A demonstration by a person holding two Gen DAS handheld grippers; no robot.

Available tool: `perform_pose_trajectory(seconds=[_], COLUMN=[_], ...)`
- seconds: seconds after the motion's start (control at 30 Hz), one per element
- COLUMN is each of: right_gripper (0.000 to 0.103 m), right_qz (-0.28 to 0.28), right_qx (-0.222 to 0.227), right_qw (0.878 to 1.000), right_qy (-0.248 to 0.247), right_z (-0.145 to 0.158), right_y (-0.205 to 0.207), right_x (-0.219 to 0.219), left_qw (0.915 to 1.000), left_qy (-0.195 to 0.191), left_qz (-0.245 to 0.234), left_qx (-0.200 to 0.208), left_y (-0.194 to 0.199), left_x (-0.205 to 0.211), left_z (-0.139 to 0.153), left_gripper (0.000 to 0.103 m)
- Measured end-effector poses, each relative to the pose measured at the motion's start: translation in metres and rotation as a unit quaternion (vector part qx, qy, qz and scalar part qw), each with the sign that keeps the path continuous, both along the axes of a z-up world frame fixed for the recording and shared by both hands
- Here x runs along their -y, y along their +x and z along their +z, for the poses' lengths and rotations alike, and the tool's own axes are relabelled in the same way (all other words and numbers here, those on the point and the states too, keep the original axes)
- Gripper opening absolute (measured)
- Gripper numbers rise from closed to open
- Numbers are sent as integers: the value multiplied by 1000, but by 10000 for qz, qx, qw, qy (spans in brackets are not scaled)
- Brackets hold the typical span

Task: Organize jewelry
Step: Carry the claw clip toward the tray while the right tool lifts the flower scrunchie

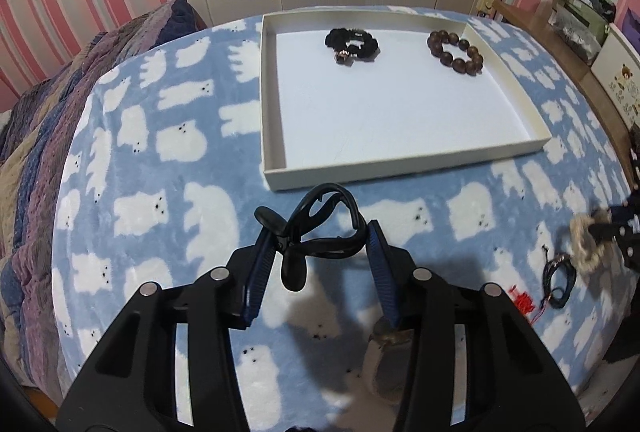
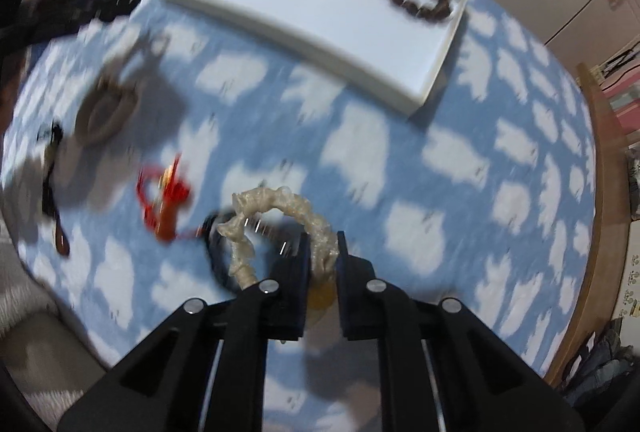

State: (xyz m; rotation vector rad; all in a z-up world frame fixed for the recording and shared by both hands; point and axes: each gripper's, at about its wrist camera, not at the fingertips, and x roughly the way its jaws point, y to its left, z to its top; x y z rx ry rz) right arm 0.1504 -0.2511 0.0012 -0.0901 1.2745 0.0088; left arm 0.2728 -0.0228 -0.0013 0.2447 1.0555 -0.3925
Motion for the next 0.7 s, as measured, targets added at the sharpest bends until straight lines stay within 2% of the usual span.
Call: perform_pose_trajectory(seconds=[0.3, 0.43, 0.7], right_gripper=[11, 11, 11], right_qz=[-376, -648, -1191], right_qx=[861, 1061, 1243], right_qw=[9954, 9918, 9847], right_qy=[172, 296, 267], right_z=[21, 22, 7], right_y=[82, 127, 211], right_x=[23, 30, 28], left_qw=[9993, 9986, 9992], left_qy=[-308, -444, -319], left_qz=[102, 243, 238], left_qx=[166, 147, 21], left_y=[31, 65, 130], left_x=[19, 31, 62], left_z=[14, 11, -10], left_gripper=[45, 45, 45])
